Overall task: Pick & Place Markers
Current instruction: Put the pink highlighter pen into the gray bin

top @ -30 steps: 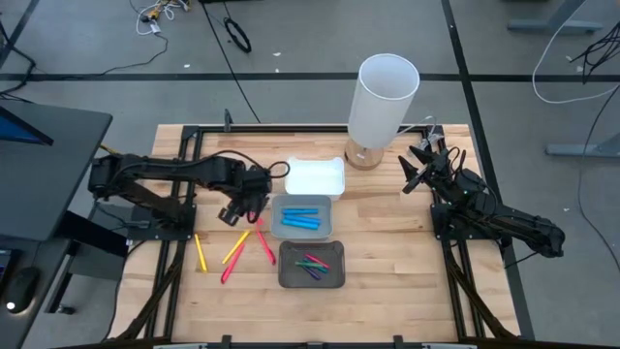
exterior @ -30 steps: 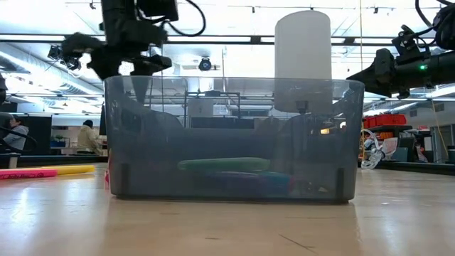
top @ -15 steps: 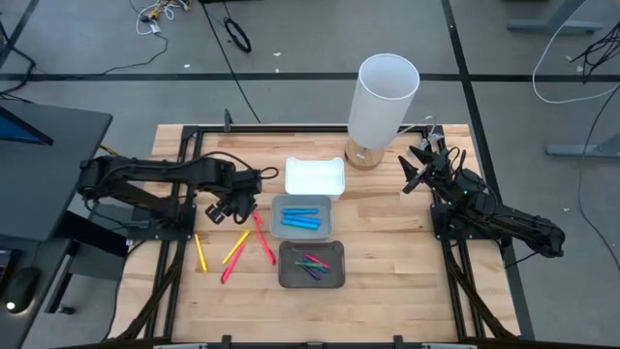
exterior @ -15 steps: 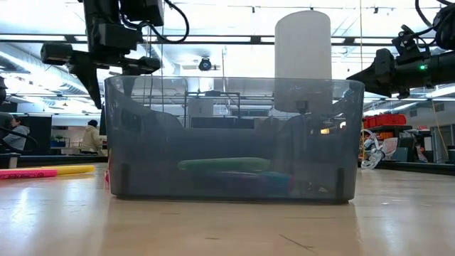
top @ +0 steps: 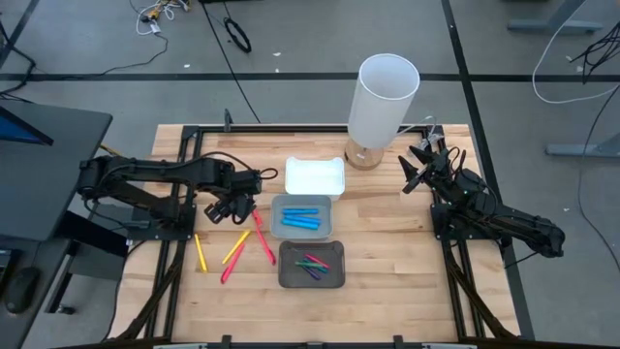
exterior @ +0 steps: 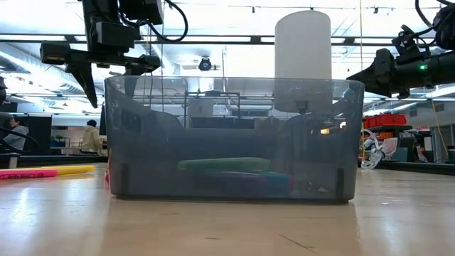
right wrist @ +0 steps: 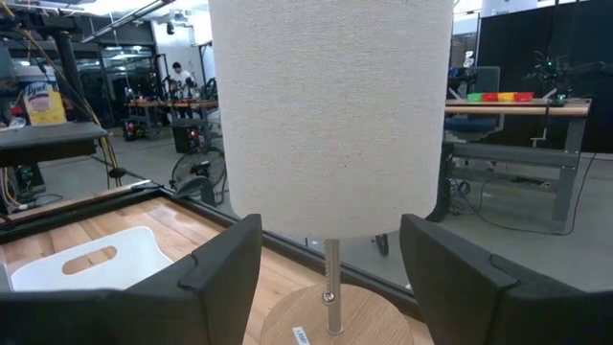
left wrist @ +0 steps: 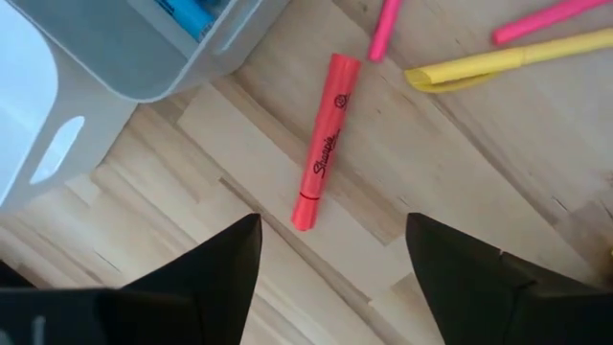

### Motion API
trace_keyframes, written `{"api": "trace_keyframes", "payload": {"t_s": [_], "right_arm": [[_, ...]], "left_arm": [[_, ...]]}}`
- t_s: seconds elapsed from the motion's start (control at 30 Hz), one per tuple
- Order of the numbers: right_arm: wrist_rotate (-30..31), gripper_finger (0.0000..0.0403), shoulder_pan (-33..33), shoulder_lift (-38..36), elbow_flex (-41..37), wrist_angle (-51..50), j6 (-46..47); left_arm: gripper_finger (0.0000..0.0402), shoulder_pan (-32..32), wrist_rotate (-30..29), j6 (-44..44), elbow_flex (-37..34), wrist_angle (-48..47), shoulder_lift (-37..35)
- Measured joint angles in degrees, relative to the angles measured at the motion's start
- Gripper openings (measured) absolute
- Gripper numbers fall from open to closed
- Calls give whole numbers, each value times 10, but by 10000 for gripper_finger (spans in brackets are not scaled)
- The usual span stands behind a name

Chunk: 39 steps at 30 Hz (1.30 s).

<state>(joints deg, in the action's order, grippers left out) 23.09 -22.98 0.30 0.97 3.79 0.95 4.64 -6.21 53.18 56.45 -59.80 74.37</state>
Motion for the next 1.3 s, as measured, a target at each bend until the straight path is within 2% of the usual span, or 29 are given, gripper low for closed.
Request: {"api": "trace_keyframes", "payload": {"t_s": [0.33, 0.73, 1.3], "right_arm": [[0, 251, 0, 0, 0, 0, 0], [0, 251, 0, 0, 0, 0, 0], [0, 251, 0, 0, 0, 0, 0]], "left_arm": [[266, 0, 5, 0, 0, 3, 3], [266, -21, 16, 0, -55, 63, 8], [266, -23, 30, -1, -55, 122, 82]]}}
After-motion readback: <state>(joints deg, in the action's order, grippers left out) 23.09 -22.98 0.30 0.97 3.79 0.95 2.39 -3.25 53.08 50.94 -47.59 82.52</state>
